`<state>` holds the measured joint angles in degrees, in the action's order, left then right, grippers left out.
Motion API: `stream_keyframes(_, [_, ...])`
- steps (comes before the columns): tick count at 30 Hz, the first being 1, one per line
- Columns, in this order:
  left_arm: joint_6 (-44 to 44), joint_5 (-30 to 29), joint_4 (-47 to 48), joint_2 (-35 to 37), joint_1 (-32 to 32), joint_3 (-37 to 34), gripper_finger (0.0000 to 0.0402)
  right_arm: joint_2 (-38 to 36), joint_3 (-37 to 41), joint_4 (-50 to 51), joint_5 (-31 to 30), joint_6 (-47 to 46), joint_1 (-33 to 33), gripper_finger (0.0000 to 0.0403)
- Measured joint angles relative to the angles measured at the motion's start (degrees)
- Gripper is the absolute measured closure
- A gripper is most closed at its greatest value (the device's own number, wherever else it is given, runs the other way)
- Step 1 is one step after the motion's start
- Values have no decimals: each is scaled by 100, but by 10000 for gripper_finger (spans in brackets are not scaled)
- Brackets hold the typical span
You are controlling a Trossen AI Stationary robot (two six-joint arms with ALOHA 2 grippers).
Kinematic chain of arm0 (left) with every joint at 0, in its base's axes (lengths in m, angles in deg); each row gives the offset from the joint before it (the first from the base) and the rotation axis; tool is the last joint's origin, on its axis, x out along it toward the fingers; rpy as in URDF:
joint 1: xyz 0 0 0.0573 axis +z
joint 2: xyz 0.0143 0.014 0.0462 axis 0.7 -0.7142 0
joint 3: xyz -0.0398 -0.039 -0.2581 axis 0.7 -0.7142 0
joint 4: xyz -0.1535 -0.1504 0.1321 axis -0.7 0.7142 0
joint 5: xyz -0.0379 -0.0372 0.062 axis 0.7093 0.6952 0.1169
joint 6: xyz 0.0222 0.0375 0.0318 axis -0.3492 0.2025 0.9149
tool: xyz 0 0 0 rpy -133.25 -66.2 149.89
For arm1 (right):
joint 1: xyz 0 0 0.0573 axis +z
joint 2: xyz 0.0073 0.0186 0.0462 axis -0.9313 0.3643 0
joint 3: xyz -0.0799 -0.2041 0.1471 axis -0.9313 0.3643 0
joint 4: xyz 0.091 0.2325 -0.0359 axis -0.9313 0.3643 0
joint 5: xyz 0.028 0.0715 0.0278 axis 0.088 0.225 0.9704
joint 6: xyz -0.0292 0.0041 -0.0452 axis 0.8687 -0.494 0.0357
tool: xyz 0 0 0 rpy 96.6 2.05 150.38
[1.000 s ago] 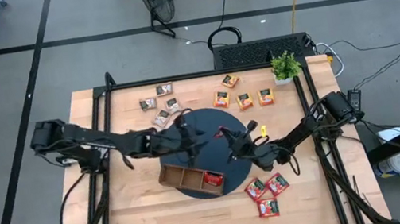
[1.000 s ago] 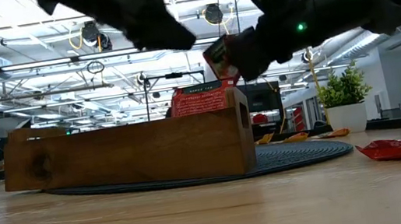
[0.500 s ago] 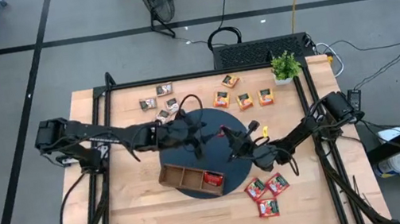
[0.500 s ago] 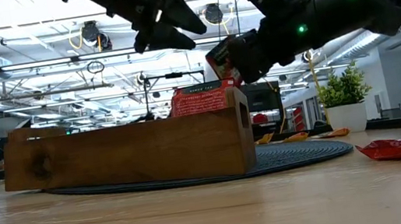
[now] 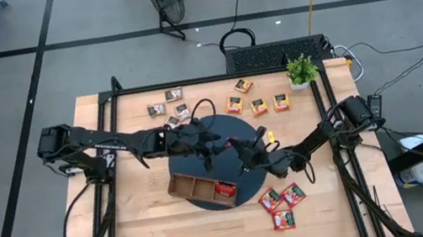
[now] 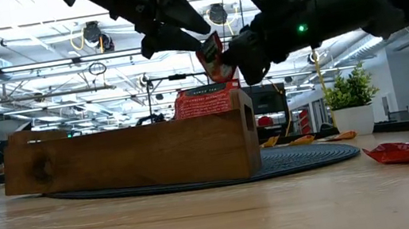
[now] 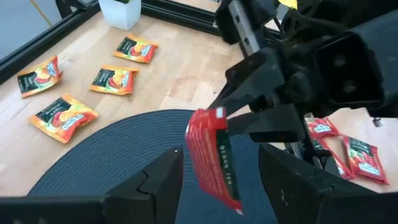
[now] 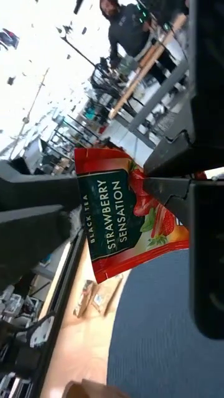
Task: Pick & Place Tea
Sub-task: Put the red tea bag into the right section of the wooden organizer
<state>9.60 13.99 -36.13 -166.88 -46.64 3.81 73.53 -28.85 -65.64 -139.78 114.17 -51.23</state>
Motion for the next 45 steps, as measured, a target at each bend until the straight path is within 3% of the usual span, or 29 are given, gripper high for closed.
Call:
stream_keyframes(8, [-9, 6, 16, 4, 161, 0, 193, 0, 0, -722, 2, 664, 104, 403])
stream_keyframes(18, [-302, 3, 18, 4, 310, -2, 196, 0, 0, -697, -8, 597, 106, 403])
stream_keyframes(23, [-291, 4, 87, 4, 310, -2, 244, 0, 0, -669, -8, 535, 106, 403])
stream_keyframes(31, [380, 54, 144, 64, 308, -7, 389, 0, 0, -521, 4, 415, 106, 403])
stream_keyframes(39, [804, 128, 270, 305, 284, -2, 397, -9, -6, -396, 31, 165, 128, 403])
stream_keyframes(45, [872, -49, 655, 557, 286, -13, 398, -7, 11, -340, 385, -313, 162, 390])
